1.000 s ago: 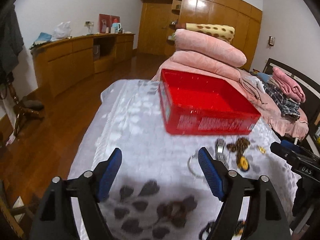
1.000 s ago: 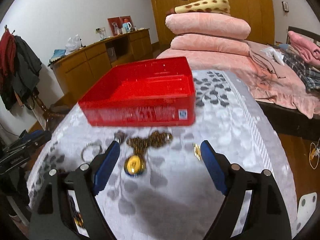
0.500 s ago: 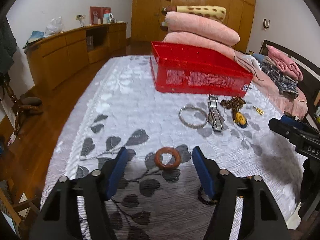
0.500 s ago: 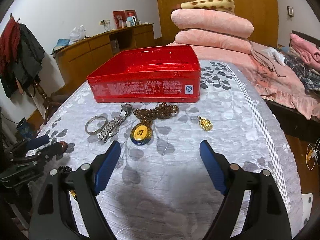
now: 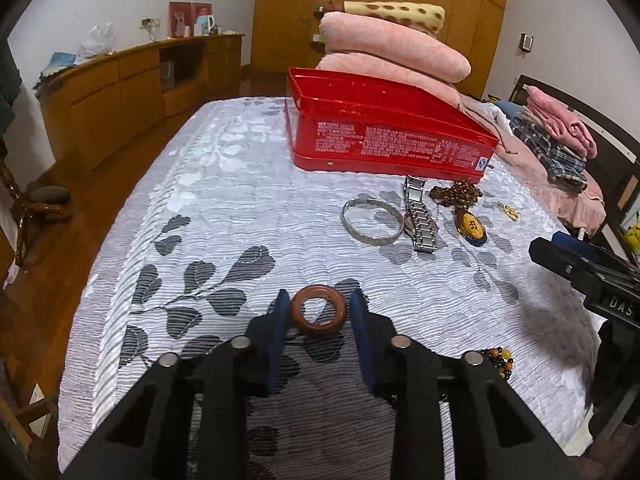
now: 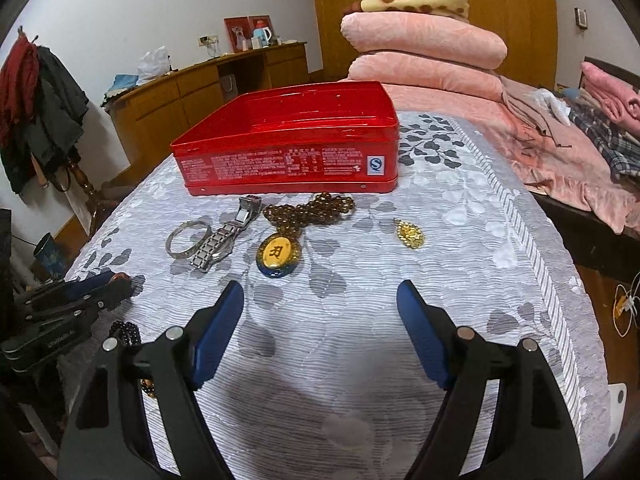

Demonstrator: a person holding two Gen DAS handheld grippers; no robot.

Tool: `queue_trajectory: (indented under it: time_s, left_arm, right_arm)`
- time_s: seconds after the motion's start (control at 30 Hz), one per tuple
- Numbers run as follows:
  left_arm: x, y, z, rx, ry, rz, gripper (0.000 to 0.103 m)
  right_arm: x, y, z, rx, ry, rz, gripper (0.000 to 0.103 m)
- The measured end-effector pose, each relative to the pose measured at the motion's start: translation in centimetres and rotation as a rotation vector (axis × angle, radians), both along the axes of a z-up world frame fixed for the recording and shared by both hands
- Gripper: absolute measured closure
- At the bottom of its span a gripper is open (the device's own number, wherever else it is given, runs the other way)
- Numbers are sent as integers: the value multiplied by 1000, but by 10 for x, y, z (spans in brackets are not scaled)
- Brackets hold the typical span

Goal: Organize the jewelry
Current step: 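Grasp the brown wooden ring with the left tool, then grasp the brown bead necklace with yellow medallion using right tool while left holds ring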

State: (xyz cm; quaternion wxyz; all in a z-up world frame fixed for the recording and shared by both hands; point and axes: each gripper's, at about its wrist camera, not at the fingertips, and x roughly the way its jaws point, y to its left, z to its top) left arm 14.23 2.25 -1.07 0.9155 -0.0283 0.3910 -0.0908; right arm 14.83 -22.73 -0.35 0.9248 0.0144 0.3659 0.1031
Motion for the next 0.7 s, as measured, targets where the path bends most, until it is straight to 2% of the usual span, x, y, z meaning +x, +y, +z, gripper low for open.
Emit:
queue_trajectory:
  time_s: [0.4, 0.7]
  left_arm:
    - [4, -4, 7, -44, -21, -11, 74]
    - [21, -1, 19, -43, -64, 10, 74]
  right_arm:
    - [14, 12, -1, 16, 33, 28, 30]
    - [38, 25, -4, 13, 86, 37, 38]
